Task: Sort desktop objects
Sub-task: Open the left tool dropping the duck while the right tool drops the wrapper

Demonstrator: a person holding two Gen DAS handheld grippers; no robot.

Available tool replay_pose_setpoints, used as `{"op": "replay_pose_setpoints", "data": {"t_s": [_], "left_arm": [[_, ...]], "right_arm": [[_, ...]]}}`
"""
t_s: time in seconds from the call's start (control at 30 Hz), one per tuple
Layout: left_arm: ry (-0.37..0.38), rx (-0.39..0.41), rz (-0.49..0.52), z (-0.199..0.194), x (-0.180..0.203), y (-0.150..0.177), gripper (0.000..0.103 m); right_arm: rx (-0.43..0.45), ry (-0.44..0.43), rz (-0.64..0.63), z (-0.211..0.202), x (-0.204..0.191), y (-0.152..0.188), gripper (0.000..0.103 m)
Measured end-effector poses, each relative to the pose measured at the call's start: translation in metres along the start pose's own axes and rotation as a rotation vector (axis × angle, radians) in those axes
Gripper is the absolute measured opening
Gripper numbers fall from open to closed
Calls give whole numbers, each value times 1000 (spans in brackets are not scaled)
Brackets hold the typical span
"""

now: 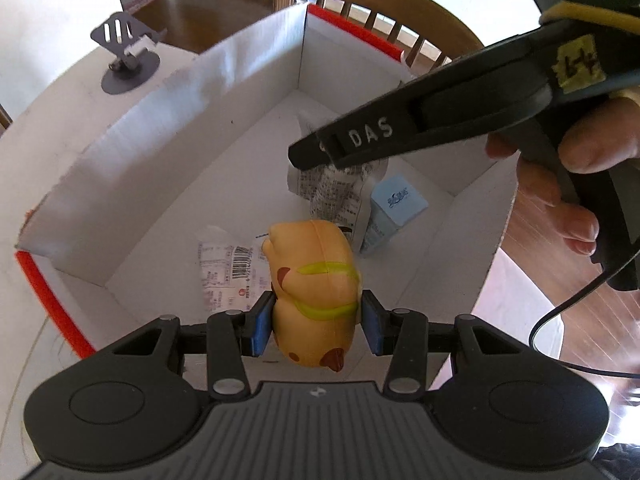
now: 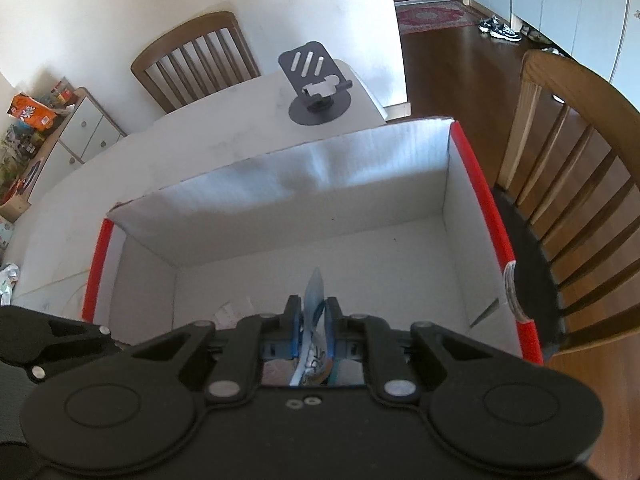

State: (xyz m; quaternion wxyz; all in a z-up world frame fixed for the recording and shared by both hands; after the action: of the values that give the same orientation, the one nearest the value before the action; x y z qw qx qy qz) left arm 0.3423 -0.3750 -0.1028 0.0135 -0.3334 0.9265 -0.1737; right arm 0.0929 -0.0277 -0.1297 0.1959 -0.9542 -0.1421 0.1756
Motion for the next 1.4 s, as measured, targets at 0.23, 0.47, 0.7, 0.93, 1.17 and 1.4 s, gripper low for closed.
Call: {"op": "replay_pose_setpoints", "data": {"t_s": [0.23, 0.47, 0.7, 0.93, 1.17, 1.4], "left_arm": [[39, -19, -7, 15, -1, -5, 44], [85, -16, -8, 21, 1, -6, 45], [97, 1, 2, 20, 4, -5, 59], [78, 10, 19, 18, 8, -2, 66], [62, 24, 9, 9, 8, 6, 66], [30, 55, -15, -10, -4, 11, 66]], "right_arm": [[3, -16, 31, 5, 6, -5, 12], [5, -7, 93, 13, 16, -16, 13], [23, 45, 101, 13, 25, -21, 22], [29, 71, 125, 9, 33, -19, 25], [52, 121, 88, -7, 28, -18, 29], [107, 173, 91, -33, 33, -23, 43]]}}
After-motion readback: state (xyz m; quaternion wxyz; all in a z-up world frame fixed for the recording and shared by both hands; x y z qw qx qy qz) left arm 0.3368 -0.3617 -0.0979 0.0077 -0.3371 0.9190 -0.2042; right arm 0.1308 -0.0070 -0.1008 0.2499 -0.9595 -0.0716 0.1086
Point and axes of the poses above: each gripper's, at about its wrist camera, not at the fingertips, and z roughly the way its jaws point, x to its right, y to its underside, the point moved 5 cm from there along z, roughly the way its jaws point, and after that the axes turned 7 degrees about z, right-handed, at the moved point
